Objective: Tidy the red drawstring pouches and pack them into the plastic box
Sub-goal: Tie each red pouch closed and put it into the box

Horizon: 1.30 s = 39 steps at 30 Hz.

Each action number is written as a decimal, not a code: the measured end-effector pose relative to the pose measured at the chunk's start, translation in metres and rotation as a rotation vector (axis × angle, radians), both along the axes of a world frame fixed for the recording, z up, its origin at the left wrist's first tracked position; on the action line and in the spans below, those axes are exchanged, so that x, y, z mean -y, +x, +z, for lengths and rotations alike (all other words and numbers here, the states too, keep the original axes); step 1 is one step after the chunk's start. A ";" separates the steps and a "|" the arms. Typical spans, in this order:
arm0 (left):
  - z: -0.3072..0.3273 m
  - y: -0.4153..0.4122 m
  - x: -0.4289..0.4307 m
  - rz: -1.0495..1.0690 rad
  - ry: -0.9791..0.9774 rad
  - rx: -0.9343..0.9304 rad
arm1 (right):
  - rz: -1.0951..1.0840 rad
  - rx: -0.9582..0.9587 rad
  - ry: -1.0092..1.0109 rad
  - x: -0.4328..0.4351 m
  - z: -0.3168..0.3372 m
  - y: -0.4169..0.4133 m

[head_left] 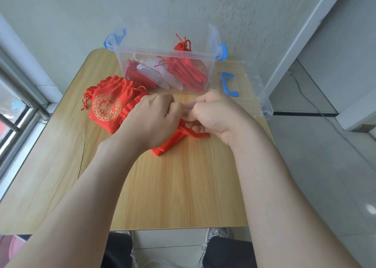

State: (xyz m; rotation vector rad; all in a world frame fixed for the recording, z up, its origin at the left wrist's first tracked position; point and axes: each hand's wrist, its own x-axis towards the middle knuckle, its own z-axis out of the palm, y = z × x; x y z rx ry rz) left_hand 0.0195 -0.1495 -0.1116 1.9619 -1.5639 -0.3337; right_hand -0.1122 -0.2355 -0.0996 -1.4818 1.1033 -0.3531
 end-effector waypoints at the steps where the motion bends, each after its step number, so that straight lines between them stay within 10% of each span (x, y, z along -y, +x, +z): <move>1: 0.002 0.000 0.001 0.018 -0.018 -0.040 | -0.022 -0.008 -0.015 0.001 0.000 0.000; 17: 0.002 0.010 0.002 0.002 -0.057 0.004 | -0.156 0.022 0.103 0.005 0.000 -0.003; 29: 0.005 0.011 0.005 0.233 0.060 -0.482 | -0.104 0.010 -0.009 0.006 -0.004 0.001; 39: 0.004 0.002 0.003 0.098 0.057 -0.231 | -0.057 0.029 0.009 0.004 -0.005 0.002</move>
